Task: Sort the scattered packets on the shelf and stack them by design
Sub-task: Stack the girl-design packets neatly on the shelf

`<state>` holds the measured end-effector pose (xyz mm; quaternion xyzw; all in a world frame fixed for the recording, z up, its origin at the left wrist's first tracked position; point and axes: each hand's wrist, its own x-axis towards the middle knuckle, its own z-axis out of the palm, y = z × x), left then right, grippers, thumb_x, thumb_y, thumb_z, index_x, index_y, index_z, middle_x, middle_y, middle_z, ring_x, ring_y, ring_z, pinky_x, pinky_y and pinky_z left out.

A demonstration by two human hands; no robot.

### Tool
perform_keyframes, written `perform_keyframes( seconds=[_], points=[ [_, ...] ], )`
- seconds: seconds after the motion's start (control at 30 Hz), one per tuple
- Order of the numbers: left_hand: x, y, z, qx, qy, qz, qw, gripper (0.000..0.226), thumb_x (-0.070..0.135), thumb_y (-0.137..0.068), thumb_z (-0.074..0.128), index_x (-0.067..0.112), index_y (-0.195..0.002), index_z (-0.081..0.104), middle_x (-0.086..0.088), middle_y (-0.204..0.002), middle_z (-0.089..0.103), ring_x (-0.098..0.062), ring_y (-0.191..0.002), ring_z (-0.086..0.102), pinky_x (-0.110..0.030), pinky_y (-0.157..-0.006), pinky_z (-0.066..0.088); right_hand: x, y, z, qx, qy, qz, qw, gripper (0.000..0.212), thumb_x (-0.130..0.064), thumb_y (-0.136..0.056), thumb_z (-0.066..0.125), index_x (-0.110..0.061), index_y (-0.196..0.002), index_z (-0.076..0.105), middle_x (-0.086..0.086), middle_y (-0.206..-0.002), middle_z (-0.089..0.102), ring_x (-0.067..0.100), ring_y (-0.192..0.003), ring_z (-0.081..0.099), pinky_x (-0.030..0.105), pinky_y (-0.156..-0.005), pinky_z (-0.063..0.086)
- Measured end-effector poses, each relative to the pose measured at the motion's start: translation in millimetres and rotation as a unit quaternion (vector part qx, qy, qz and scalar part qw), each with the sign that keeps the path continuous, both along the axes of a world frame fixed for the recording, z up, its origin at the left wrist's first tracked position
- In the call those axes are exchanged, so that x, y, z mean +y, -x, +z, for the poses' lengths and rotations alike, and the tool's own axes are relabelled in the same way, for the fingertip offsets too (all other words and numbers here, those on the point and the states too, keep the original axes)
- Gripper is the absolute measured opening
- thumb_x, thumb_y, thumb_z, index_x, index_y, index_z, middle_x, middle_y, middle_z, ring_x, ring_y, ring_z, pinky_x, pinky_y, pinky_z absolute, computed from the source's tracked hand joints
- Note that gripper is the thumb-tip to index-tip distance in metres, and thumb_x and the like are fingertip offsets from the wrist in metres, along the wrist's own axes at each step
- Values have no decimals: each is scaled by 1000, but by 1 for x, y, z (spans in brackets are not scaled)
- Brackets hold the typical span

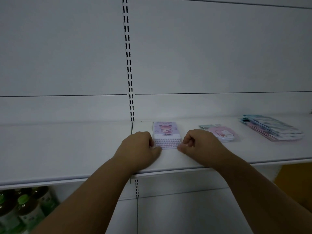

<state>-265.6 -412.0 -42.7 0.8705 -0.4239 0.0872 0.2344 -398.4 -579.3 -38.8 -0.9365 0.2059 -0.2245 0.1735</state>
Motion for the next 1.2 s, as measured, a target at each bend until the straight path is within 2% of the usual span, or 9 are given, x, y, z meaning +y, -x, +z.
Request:
perform_keyframes(
  seconds=[0.27,0.43,0.6,0.77,0.87,0.93,1.0,1.1,1.2],
  points=[
    [-2,7,2,-76,26,25,996,19,40,-95,53,23,-87,54,6,-85,54,-15,-78,54,-28,-69,40,-4,1,0,-30,4,47,998,12,-27,-91,62,-17,-88,67,-9,-76,56,3,-68,47,15,-62,36],
    [-1,10,0,-129,13,23,991,20,35,-97,48,18,-93,59,2,-92,60,-20,-84,58,-32,-78,47,-3,2,-3,-35,13,49,998,11,-23,-91,60,-15,-89,67,-4,-81,59,4,-70,47,22,-69,40],
    [1,9,1,-60,9,27,998,19,35,-95,51,20,-91,61,5,-88,61,-15,-81,58,-28,-73,47,-2,3,0,-30,-4,38,999,10,-20,-90,59,-14,-87,68,-2,-79,63,5,-68,50,25,-70,46],
    [8,-3,16,147,58,21,987,17,20,-94,53,15,-90,69,6,-89,68,-10,-78,60,-27,-73,50,-7,0,8,-34,-54,12,998,22,-16,-95,48,-5,-92,67,9,-89,67,22,-84,60,31,-77,46],
    [5,-10,26,143,12,3,990,15,23,-93,57,16,-87,69,3,-87,69,-14,-78,62,-27,-71,50,-8,-4,14,-19,-65,22,997,30,-29,-98,46,-9,-83,63,6,-80,63,20,-76,57,33,-71,45],
    [2,-8,25,122,-1,-8,993,15,25,-92,57,16,-85,67,2,-84,68,-15,-78,61,-25,-67,47,-6,-4,13,11,-38,30,999,33,-41,-96,48,-16,-75,58,-1,-69,55,11,-64,48,26,-59,39],
    [2,-6,21,118,12,-9,993,15,24,-92,56,16,-84,66,1,-83,67,-15,-79,60,-25,-66,46,-5,-2,10,20,-25,34,999,29,-43,-94,52,-19,-78,59,-6,-68,53,6,-61,45,22,-55,34],
    [2,-8,20,151,30,9,988,18,23,-95,54,15,-86,68,2,-85,69,-15,-79,62,-30,-73,52,-6,-1,10,14,-32,30,999,32,-41,-96,49,-19,-76,58,-5,-66,52,7,-62,46,24,-57,37],
    [-4,-14,27,219,39,19,975,21,17,-97,50,10,-94,70,-2,-91,71,-18,-77,65,-31,-73,55,-10,-8,15,-14,-123,8,992,42,-39,-100,39,-14,-77,62,-1,-69,60,13,-65,54,33,-71,48]
  ],
)
